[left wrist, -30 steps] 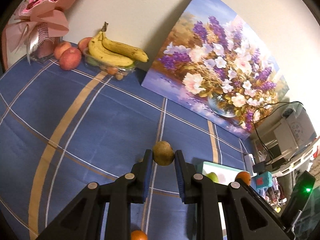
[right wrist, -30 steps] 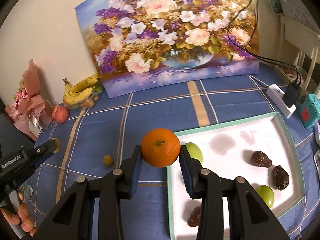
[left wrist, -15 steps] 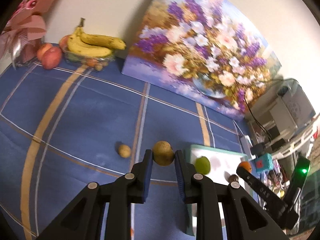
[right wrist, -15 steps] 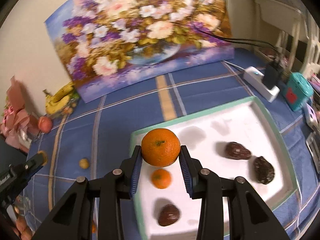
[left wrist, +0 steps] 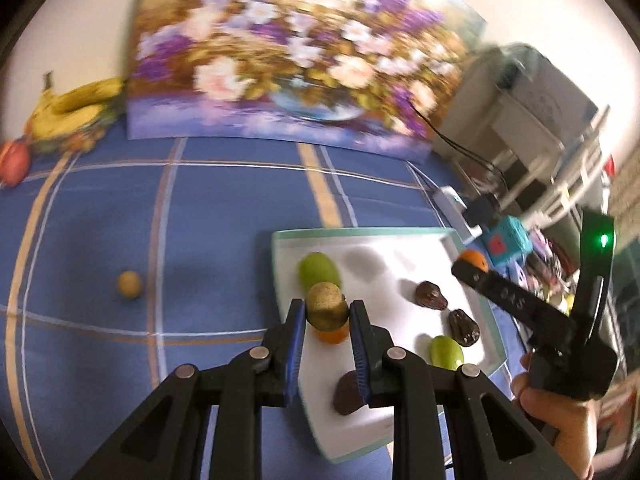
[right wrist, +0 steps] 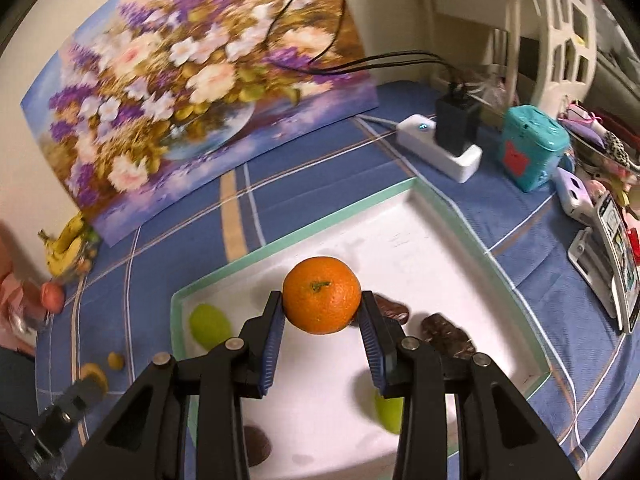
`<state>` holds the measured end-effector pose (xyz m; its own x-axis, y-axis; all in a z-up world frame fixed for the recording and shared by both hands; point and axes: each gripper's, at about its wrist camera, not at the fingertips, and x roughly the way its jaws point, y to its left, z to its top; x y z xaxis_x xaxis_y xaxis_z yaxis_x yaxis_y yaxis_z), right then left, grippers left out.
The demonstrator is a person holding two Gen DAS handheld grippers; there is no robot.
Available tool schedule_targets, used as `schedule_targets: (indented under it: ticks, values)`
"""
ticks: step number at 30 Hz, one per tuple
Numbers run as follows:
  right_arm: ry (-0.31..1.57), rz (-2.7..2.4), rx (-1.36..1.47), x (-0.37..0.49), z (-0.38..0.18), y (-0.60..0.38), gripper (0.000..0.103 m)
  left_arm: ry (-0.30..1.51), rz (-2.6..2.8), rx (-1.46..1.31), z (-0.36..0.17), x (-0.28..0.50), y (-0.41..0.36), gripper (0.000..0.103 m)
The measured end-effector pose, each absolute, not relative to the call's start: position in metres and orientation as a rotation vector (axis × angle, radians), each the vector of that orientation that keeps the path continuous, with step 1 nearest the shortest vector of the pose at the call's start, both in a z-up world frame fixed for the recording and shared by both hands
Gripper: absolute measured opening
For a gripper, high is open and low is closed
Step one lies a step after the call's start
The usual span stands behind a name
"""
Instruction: Organize fruits
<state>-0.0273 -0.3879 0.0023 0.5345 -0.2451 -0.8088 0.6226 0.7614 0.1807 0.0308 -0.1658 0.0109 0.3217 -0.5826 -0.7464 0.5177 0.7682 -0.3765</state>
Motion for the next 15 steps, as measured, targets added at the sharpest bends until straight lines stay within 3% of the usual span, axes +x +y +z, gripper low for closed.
schedule_targets:
  ticks: [15]
  values:
    - [0.841, -0.633, 0.507, -0.027, -0.022, -0.429, 0.039, 1.017, -0.790, 0.062, -0.024, 0.026, -0.252, 0.024]
